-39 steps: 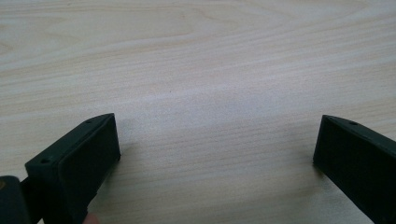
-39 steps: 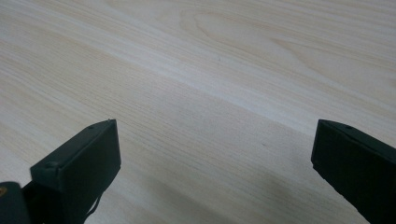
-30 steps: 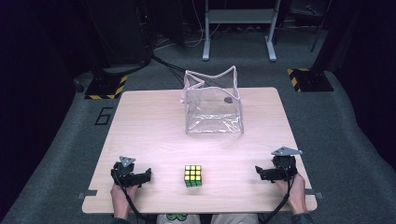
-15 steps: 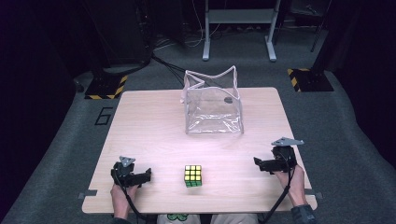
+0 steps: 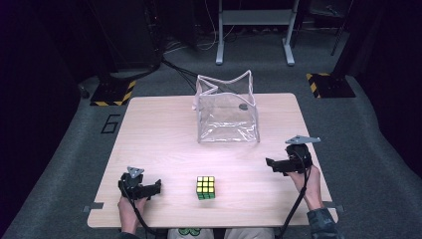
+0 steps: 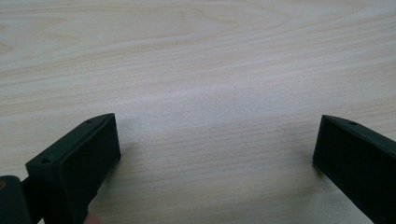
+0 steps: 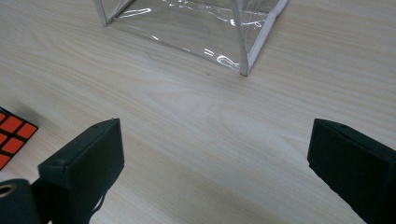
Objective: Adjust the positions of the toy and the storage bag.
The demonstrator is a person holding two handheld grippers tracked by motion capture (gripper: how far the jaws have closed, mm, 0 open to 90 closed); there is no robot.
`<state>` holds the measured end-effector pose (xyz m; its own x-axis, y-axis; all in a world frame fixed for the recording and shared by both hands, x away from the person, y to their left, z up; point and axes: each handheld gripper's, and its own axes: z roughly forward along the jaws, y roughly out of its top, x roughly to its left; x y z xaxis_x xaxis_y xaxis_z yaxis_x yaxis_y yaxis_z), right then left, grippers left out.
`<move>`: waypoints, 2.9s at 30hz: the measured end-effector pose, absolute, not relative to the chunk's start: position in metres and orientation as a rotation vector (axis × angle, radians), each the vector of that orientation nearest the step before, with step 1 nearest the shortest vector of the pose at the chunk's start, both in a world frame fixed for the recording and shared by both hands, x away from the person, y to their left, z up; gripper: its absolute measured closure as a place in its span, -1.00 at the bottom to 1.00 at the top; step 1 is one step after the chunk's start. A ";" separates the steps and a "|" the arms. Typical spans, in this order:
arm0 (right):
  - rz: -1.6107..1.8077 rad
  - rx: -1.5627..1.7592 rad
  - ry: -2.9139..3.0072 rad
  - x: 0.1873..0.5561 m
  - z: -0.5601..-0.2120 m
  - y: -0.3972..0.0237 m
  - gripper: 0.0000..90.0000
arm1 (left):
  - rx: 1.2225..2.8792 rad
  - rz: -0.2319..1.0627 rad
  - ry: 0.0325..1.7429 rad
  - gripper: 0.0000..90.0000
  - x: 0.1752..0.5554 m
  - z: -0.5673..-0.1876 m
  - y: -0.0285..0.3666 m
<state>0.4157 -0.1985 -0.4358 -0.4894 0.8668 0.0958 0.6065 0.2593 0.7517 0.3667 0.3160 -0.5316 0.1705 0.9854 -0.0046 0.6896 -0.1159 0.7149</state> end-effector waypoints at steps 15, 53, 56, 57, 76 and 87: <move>1.068 1.301 2.242 0.436 -0.408 -0.182 -0.92 | 1.872 0.658 1.582 -0.99 0.367 -0.532 0.316; 1.045 1.222 2.272 0.480 -0.340 -0.145 -0.92 | 1.864 0.659 1.588 -0.98 0.366 -0.531 0.316; 1.048 1.232 2.263 0.483 -0.337 -0.144 -0.92 | 1.864 0.659 1.588 -0.98 0.366 -0.532 0.316; 1.047 1.233 2.262 0.484 -0.336 -0.144 -0.91 | 1.864 0.659 1.588 -0.98 0.366 -0.531 0.316; 1.069 1.265 2.243 0.510 -0.322 -0.137 -0.88 | 1.863 0.658 1.589 -0.98 0.366 -0.532 0.316; 1.023 1.298 2.232 0.528 -0.315 -0.128 -0.81 | 1.859 0.664 1.592 -0.98 0.366 -0.532 0.316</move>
